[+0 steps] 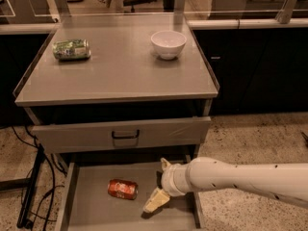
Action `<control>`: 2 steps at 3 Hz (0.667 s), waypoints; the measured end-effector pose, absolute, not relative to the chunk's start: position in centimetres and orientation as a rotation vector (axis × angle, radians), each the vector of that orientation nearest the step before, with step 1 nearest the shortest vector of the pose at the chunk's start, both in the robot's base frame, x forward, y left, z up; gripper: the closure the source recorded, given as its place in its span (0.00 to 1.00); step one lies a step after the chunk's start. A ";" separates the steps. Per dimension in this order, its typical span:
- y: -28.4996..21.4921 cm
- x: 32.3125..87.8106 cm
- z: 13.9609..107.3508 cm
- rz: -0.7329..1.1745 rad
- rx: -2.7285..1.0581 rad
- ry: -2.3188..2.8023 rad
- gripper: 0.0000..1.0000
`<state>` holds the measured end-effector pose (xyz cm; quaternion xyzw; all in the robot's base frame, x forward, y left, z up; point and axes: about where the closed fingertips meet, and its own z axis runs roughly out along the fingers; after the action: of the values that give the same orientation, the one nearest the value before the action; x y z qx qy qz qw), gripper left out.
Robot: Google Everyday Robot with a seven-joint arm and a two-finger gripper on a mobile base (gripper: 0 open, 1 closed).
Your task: Pick coke can from middle drawer and place on counter
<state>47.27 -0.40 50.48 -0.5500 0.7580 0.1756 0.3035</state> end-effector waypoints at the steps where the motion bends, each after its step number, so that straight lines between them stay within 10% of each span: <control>1: -0.4 47.3 50.5 0.466 -1.458 2.009 0.00; 2: 1.9 47.7 47.6 0.500 -1.484 2.023 0.00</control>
Offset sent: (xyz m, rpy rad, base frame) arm 0.0067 0.0394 -0.0514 -0.0128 0.0649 0.0401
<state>47.73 1.92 47.56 -0.5556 0.7574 0.1873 0.2874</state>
